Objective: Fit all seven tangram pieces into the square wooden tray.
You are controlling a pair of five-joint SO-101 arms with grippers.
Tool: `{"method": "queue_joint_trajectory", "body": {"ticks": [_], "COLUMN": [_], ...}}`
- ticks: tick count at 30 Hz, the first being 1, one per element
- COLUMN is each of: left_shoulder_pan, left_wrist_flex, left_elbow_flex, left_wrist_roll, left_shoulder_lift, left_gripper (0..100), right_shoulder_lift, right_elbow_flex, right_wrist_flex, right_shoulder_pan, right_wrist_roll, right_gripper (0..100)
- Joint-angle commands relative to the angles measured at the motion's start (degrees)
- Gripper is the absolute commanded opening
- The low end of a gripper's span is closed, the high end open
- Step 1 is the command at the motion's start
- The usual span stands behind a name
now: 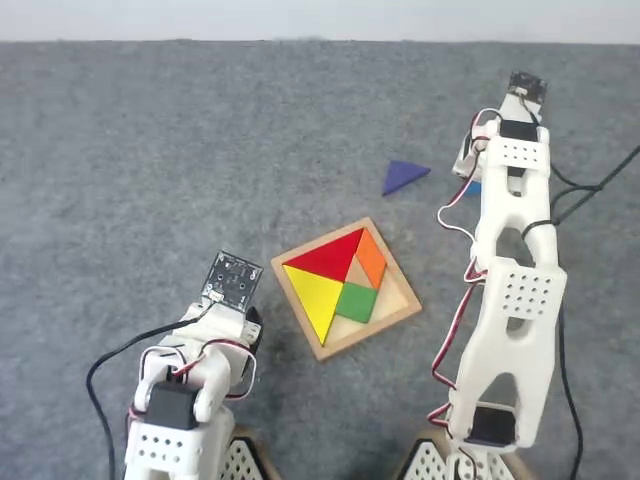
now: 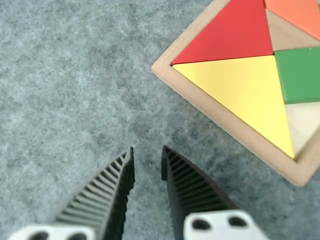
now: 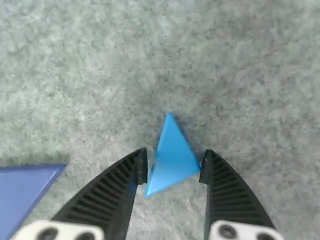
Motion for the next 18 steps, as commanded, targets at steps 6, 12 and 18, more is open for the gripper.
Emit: {"method": "queue_joint_trajectory", "body": {"ticks": [6,12,18], "left_shoulder_pan": [0.1,0.1,0.1], "left_wrist_flex": [0.3,0.3,0.3], "left_elbow_flex": [-0.4,-0.4,-0.4], "left_wrist_roll": [0.4,0.4,0.4], "left_shoulder_lift": [-0.1,-0.1,-0.1], "left_gripper": [9,9,9], "right_shoulder_lift": [-0.6,-0.9,-4.3], "right_elbow_flex": [-2.7,-2.7,-2.8], "right_wrist_flex": [5.0,6.4,12.8], "right_shoulder_pan": [0.3,0.7,-0.9], "right_wrist_roll": [-0.2,-0.2,5.2], "right_gripper": [7.3,5.8,5.5]}}
